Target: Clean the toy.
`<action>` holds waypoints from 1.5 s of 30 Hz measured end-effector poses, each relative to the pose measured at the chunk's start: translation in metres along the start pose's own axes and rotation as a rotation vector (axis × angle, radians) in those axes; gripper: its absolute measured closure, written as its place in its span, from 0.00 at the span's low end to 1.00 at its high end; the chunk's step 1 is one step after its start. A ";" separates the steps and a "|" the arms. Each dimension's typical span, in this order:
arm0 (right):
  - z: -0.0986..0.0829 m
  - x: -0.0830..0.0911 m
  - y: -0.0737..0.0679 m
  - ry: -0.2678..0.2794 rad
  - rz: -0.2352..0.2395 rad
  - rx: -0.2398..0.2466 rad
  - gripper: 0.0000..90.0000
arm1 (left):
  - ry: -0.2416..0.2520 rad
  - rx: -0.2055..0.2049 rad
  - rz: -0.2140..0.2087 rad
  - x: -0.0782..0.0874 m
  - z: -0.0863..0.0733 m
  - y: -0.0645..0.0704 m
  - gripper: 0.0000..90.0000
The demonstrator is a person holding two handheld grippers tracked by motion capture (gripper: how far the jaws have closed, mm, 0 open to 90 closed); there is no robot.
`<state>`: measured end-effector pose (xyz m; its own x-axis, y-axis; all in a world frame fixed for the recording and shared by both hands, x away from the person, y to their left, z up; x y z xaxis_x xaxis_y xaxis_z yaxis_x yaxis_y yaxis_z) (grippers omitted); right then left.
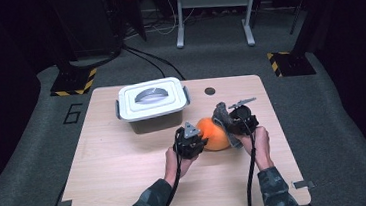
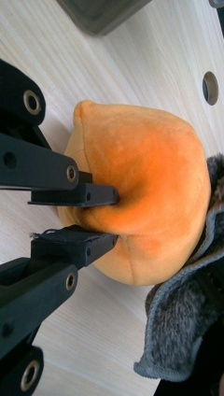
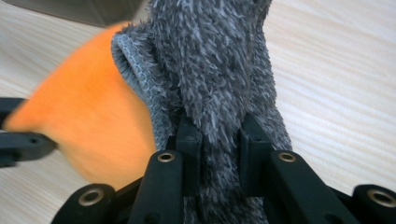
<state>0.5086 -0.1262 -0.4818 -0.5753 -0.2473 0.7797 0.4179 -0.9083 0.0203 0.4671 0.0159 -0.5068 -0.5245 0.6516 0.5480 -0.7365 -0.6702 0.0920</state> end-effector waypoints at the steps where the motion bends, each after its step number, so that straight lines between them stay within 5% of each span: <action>1: -0.002 -0.001 0.003 -0.007 -0.013 -0.007 0.82 | 0.000 0.000 0.000 0.000 0.000 0.000 0.87; 10: -0.024 -0.021 0.023 -0.083 -0.054 -0.053 0.82 | -0.002 0.003 -0.002 0.000 -0.001 -0.001 0.87; 16: -0.043 -0.042 0.033 -0.140 -0.032 -0.093 0.82 | 0.000 0.005 -0.003 0.000 -0.001 -0.001 0.86; 23: -0.039 -0.033 0.036 -0.122 -0.069 -0.092 0.82 | 0.003 0.010 0.005 0.001 -0.001 -0.004 0.86; 26: -0.024 -0.012 0.031 -0.051 -0.080 -0.072 0.82 | 0.001 0.012 0.001 0.002 -0.001 -0.005 0.86; 29: -0.009 0.008 0.016 0.013 -0.044 -0.041 0.82 | 0.007 0.013 0.000 0.001 -0.001 -0.004 0.86; 32: -0.001 0.010 -0.003 0.019 0.010 0.006 0.82 | 0.005 0.012 0.007 0.001 -0.001 -0.005 0.85; 34: -0.002 0.002 -0.009 -0.005 -0.014 0.043 0.83 | 0.006 0.016 0.006 0.001 -0.001 -0.006 0.84; 38: -0.002 -0.003 -0.007 -0.006 -0.007 0.020 0.83 | 0.018 0.010 0.002 0.003 -0.001 -0.007 0.67; 45: 0.000 -0.004 -0.003 -0.012 0.006 0.008 0.83 | -0.006 -0.024 0.074 -0.001 -0.006 -0.011 0.49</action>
<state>0.5097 -0.1225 -0.4852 -0.5644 -0.2482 0.7873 0.4268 -0.9041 0.0209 0.4730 0.0244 -0.5133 -0.5753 0.5985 0.5575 -0.7058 -0.7077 0.0314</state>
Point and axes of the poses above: each handheld gripper's, and its own axes: x roughly backward along the jaws, z roughly out of its top, y roughly to its right, the point moved 8 cm from there along -x, roughly forward along the jaws, and after that the axes turned 2 degrees about -z, right-handed, at the moved point
